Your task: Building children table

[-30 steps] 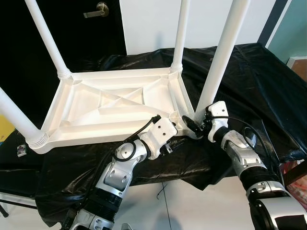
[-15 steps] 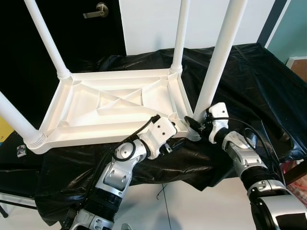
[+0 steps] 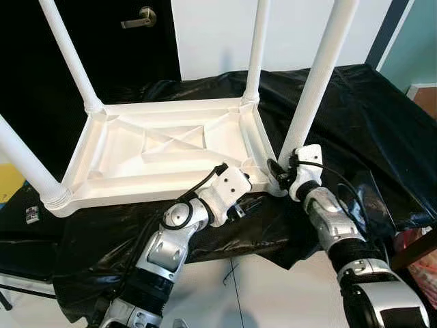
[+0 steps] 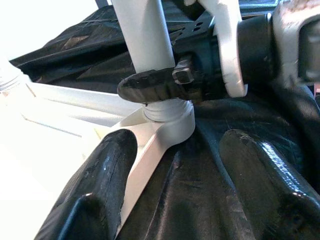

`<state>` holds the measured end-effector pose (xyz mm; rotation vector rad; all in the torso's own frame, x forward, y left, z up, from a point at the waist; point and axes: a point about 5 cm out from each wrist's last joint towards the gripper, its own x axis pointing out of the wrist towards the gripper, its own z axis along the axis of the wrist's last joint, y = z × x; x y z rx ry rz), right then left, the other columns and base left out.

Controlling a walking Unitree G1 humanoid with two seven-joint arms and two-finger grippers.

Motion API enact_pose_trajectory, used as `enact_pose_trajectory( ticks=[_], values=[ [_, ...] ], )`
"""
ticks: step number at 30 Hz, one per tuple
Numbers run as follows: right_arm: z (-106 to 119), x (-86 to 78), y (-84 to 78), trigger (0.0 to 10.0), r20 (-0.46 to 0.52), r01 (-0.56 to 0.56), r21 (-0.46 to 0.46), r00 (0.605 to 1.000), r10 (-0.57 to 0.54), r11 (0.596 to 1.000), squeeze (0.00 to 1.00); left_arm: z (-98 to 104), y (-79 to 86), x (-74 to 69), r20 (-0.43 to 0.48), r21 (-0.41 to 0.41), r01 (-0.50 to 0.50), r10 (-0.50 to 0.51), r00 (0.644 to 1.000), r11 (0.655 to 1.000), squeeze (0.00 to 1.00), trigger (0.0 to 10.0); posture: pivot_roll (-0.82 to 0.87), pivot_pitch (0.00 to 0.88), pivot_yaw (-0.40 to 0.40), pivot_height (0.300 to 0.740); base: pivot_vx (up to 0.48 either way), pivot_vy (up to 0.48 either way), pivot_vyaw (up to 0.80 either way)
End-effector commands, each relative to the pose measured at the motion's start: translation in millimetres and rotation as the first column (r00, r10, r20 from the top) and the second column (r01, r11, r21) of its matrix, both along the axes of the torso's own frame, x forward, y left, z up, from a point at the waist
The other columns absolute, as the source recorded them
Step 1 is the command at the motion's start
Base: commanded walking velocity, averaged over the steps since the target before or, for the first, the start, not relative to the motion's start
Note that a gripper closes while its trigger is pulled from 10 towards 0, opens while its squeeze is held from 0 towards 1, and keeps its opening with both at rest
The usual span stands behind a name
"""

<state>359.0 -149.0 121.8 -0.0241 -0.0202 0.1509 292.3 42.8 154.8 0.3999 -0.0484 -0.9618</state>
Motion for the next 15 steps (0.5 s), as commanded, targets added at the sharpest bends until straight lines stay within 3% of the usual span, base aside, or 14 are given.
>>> enact_pose_trajectory(
  ticks=[1, 4, 8, 11, 12, 15],
  values=[
    [-14.8, -5.0, -8.6, 10.0, -0.069, 0.104, 0.009, 0.992, -0.103, 0.995, 0.00, -1.9, 0.4, 3.4, 0.019, -0.007, -0.072, 0.073, 0.997, 0.997, 0.00, 10.0, -0.03, 0.016, 0.008, 0.740, 0.000, 0.000, 0.00],
    [-17.0, -8.1, -0.6, 10.0, -0.069, 0.227, 0.030, 0.972, -0.224, 0.974, 0.00, -2.1, -0.2, 3.5, 0.019, -0.007, -0.069, 0.069, 0.997, 0.998, 0.00, 10.0, -0.04, 0.011, 0.004, 0.740, 0.000, 0.000, 0.00],
    [-17.8, -10.0, 7.4, 10.0, -0.075, 0.288, 0.041, 0.956, -0.284, 0.957, 0.00, -2.0, -1.2, 3.3, 0.020, -0.007, -0.067, 0.067, 0.998, 0.998, 0.00, 10.0, -0.03, 0.008, 0.005, 0.740, 0.000, 0.000, 0.00],
    [-18.4, -11.9, 17.7, 10.0, -0.082, 0.299, 0.064, 0.953, -0.293, 0.952, 0.00, -2.0, -1.8, 3.0, 0.020, -0.009, -0.066, 0.066, 0.998, 0.998, 0.00, 10.0, -0.03, 0.006, 0.002, 0.740, 0.000, 0.000, 0.00],
    [-18.6, -13.5, 28.1, 10.0, -0.085, 0.279, 0.088, 0.959, -0.272, 0.956, 0.00, -2.2, -1.9, 2.6, 0.020, -0.010, -0.066, 0.066, 0.998, 0.998, 0.00, 10.0, -0.03, 0.005, 0.001, 0.740, 0.000, 0.000, 0.00],
    [-17.2, -14.5, 34.4, 10.0, -0.077, 0.260, 0.096, 0.964, -0.253, 0.961, 0.00, -2.6, -1.8, 2.1, 0.019, -0.011, -0.066, 0.067, 0.998, 0.998, 0.00, 10.0, -0.03, 0.005, -0.001, 0.740, 0.000, 0.000, 0.00]
  ],
)
